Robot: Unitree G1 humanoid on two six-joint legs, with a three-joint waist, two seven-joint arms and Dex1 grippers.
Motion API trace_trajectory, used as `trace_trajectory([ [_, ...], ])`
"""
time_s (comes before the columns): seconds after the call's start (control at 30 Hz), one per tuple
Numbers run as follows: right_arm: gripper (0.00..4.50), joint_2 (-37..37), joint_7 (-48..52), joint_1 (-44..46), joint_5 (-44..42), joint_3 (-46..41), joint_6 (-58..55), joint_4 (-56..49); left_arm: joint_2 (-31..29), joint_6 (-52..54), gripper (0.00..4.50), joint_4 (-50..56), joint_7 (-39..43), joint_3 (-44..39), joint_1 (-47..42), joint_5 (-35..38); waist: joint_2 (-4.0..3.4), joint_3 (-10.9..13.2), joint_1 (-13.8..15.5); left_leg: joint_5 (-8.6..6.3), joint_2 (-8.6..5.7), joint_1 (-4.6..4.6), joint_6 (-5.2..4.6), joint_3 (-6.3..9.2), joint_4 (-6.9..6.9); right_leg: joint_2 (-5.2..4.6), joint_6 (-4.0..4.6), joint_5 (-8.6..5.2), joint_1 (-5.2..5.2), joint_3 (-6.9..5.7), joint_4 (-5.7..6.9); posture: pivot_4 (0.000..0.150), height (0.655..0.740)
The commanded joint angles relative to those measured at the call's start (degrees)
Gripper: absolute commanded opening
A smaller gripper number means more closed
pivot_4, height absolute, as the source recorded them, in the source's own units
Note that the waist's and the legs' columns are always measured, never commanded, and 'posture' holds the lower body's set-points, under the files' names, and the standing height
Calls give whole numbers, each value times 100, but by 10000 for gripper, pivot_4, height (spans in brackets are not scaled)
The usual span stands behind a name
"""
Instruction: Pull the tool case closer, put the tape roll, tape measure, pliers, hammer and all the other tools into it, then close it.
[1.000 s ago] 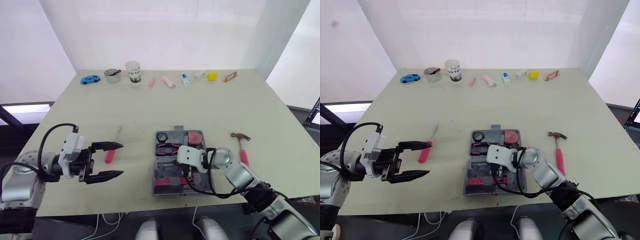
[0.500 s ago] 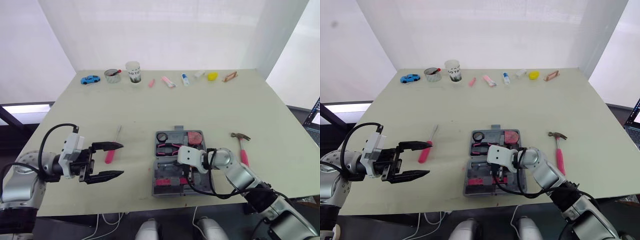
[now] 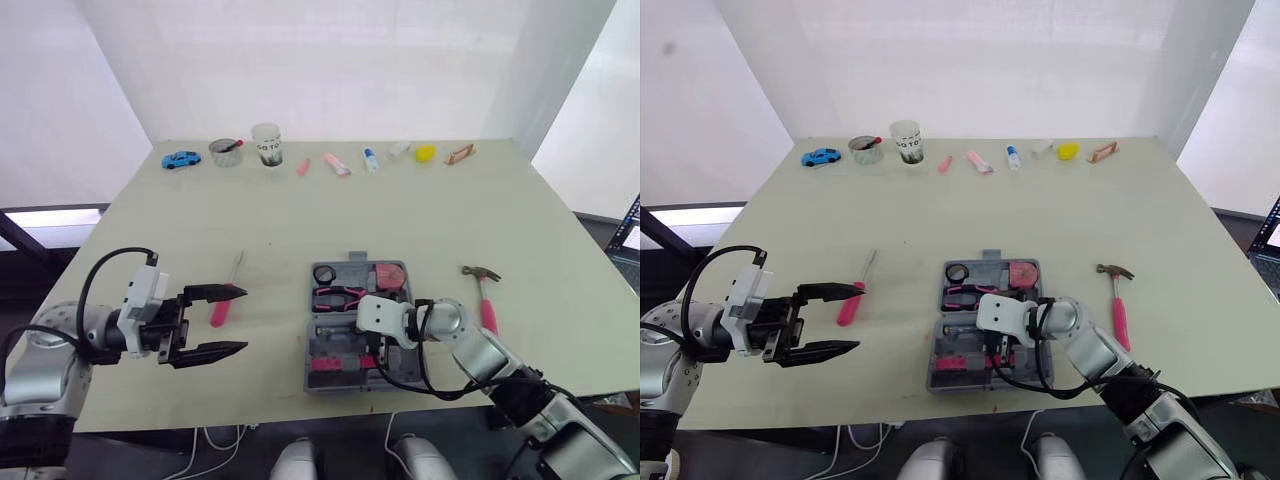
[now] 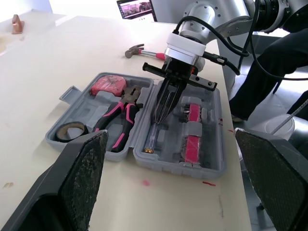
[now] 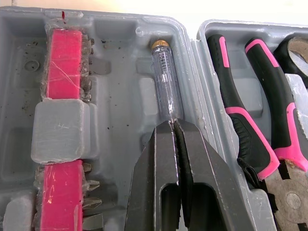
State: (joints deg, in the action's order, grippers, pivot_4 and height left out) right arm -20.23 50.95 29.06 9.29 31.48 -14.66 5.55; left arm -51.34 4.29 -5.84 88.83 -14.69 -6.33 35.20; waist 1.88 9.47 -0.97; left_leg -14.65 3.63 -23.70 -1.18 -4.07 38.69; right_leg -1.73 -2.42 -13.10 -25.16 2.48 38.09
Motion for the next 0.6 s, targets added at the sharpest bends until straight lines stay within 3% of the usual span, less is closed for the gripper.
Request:
trace_trajectory([
  [0.03, 694, -9, 20, -79, 67, 5, -274, 213, -18, -19, 45000, 114, 159, -70, -57, 78, 3, -3, 0, 0, 0, 1, 0, 0, 0, 0, 0, 0, 1, 0, 0, 1500, 7400],
  [0.4, 694, 132, 40, -194, -71, -56, -731, 622, 34, -26, 45000, 154, 111, -73, -25, 68, 21, -40, 3, 0, 0, 12, 0, 1, 3, 0, 12, -7, 11, 0, 2, 1500, 7400],
  [0.6, 694, 457, -18, -239, -647, -545, -334, 353, 157, 62, 45000, 199, -133, -154, -10, 123, 20, -39, -1, -1, 3, 94, 0, -5, -3, -2, 19, -15, 87, 2, -3, 1500, 7400],
])
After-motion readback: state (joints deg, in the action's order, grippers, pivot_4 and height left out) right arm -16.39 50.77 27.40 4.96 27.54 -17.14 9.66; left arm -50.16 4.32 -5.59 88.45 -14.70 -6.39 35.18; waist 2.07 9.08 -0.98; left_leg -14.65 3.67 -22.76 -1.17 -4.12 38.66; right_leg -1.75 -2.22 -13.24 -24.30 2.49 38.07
